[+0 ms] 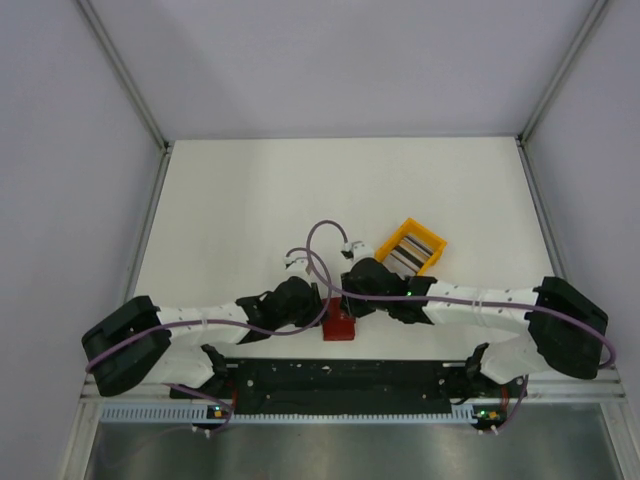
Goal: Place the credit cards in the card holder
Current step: Close the card holder at the center of the board.
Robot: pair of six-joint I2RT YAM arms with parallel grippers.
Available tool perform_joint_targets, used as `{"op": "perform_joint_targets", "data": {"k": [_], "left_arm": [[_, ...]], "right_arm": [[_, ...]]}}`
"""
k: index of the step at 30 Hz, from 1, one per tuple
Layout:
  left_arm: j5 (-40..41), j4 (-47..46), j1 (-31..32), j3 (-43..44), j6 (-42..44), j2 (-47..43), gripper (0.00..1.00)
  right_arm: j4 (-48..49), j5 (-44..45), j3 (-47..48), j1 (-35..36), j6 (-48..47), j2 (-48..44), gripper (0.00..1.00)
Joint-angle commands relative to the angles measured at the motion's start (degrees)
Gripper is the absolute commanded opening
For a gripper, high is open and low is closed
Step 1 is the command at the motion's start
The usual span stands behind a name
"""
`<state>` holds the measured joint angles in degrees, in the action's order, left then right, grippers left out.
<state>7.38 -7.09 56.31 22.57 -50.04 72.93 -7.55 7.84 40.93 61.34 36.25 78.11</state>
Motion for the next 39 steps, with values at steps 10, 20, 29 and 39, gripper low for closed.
{"op": "perform_joint_targets", "data": {"k": [10, 20, 29, 39], "left_arm": [[1.1, 3.4, -0.1, -0.9, 0.7, 1.5, 0.29], [0.9, 2.9, -0.1, -1.3, 0.1, 1.4, 0.29], [0.7, 2.6, -0.1, -1.7, -0.4, 1.3, 0.29], [0.6, 1.8, -0.1, -2.3, -0.8, 1.4, 0.28]], "right_arm": [[-0.4, 1.1, 2.2, 1.1, 4.0, 6.7, 0.19], [-4.2, 5.3, 2.8, 4.0, 4.5, 8.5, 0.20], [-7.6, 9.4, 4.9, 5.6, 5.8, 13.9, 0.17], [-9.8, 10.1, 4.9, 7.2, 7.1, 18.4, 0.13]]}}
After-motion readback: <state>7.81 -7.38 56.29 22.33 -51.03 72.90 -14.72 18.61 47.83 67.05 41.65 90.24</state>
